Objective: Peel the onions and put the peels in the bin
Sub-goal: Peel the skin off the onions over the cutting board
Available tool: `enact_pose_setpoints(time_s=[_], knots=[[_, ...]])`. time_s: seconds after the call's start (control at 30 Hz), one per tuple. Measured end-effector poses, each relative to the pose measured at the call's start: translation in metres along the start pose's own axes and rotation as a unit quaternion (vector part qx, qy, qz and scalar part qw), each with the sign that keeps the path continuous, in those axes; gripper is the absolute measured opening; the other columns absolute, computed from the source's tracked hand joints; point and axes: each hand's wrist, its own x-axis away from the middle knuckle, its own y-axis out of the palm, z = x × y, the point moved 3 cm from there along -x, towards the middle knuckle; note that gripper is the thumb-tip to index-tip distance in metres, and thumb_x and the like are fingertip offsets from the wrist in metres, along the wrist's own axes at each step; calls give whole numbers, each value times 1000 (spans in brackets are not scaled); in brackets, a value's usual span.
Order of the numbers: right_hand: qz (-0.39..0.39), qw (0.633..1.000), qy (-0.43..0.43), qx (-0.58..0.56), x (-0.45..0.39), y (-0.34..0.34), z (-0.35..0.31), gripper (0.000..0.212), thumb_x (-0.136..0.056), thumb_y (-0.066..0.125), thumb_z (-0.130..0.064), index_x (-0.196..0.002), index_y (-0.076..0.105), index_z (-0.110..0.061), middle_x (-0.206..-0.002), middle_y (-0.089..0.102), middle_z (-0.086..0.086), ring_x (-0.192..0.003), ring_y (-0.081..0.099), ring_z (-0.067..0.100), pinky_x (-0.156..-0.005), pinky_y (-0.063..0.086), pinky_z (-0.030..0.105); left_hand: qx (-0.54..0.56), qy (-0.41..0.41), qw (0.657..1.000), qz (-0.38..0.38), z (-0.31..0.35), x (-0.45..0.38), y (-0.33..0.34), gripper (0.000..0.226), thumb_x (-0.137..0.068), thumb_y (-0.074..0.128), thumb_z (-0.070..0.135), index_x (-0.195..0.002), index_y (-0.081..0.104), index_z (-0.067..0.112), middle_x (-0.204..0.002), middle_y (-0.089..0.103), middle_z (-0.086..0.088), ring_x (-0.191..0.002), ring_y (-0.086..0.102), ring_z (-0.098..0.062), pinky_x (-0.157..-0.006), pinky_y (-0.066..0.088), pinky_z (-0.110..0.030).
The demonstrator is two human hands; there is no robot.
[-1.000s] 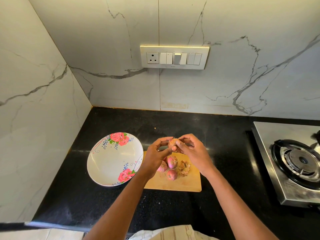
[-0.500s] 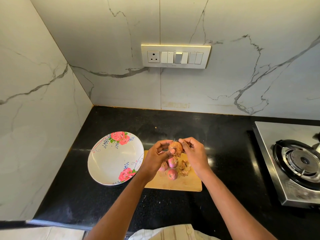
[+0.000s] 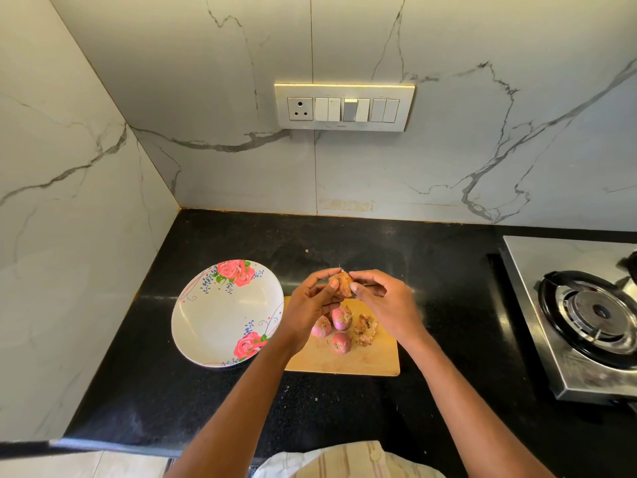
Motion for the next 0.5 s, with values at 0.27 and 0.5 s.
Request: enact_pose_setpoints(time_s=[0.27, 0.5], knots=[[52, 991, -61, 107, 5, 5, 3, 11, -91, 76, -18, -102, 79, -19, -91, 73, -14, -90, 68, -2, -75, 52, 9, -59, 28, 998, 0, 0, 0, -6, 28, -101, 59, 32, -128, 64, 28, -123, 70, 3, -113, 69, -15, -98, 57, -35], [68, 990, -40, 120, 9, 11, 5, 7, -87, 77, -11, -93, 75, -15, -82, 71, -13, -82, 67, -2, -69, 52, 10, -62, 20, 998, -1, -10, 5, -5, 29, -99, 60, 37, -127, 64, 30, -123, 71, 1, -114, 68, -21, -102, 55, -44]])
